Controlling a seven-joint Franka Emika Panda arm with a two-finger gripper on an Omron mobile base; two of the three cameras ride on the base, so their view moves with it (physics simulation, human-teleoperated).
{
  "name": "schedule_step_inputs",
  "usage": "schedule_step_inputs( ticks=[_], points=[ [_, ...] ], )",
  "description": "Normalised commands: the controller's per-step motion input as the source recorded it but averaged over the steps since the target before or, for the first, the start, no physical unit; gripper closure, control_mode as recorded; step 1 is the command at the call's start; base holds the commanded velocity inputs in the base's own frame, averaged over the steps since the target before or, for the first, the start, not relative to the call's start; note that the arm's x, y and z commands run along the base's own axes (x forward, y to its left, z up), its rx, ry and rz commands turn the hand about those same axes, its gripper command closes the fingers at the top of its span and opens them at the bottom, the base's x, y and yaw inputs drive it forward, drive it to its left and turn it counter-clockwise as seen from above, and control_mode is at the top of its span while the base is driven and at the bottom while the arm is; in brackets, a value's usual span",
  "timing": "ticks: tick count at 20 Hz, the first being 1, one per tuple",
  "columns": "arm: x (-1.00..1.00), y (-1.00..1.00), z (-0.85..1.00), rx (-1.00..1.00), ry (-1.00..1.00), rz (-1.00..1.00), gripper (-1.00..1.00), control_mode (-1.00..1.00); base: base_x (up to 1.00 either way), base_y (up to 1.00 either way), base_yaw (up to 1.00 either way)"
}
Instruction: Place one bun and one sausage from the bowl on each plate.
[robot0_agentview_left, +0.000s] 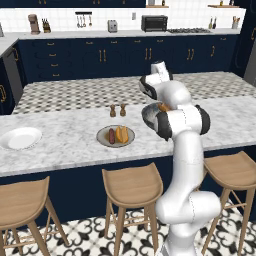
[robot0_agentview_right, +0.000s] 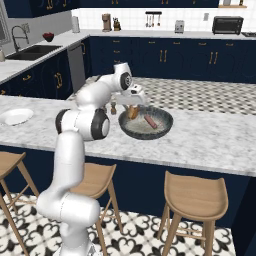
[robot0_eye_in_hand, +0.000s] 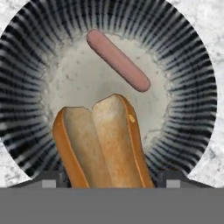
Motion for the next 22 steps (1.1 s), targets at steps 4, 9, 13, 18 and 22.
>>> schedule_step_inputs(
  ticks=[4,9,13,18,22],
  points=[
    [-0.61,0.1,0.16,0.11,0.0,-0.28,1.0,-1.0,0.0,0.0,0.0],
    [-0.47,0.32,0.2,0.07,0.0,-0.29,1.0,-1.0,0.0,0.0,0.0],
    [-0.41,0.23,0.21,0.08,-0.02,-0.31,1.0,-1.0,0.0,0.0,0.0],
    [-0.43,0.03,0.23,0.0,-0.01,0.01,1.0,-1.0,0.0,0.0,0.0],
    [-0.59,0.32,0.08,0.0,0.0,0.28,1.0,-1.0,0.0,0.0,0.0]
  ],
)
